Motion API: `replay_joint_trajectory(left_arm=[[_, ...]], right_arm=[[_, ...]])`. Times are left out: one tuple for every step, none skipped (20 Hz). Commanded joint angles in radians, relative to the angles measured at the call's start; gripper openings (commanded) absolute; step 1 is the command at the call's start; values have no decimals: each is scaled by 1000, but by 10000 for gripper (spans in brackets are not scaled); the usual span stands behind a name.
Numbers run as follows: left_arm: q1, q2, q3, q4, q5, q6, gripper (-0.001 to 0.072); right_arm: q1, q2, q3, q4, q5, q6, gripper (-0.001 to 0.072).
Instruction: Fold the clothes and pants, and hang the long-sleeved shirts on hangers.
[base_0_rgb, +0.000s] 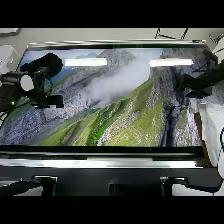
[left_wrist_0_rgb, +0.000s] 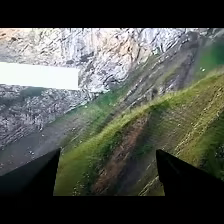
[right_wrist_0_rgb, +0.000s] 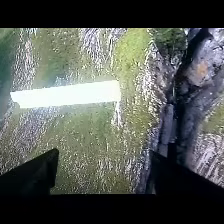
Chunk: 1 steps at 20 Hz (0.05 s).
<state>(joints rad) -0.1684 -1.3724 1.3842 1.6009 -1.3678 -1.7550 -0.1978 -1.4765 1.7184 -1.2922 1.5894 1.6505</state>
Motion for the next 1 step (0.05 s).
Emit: replay_joint_trajectory(left_arm=[[0,-1,-1,0,-1,0,720]], right_arm=[[1,-1,0,1,2,-2,629]])
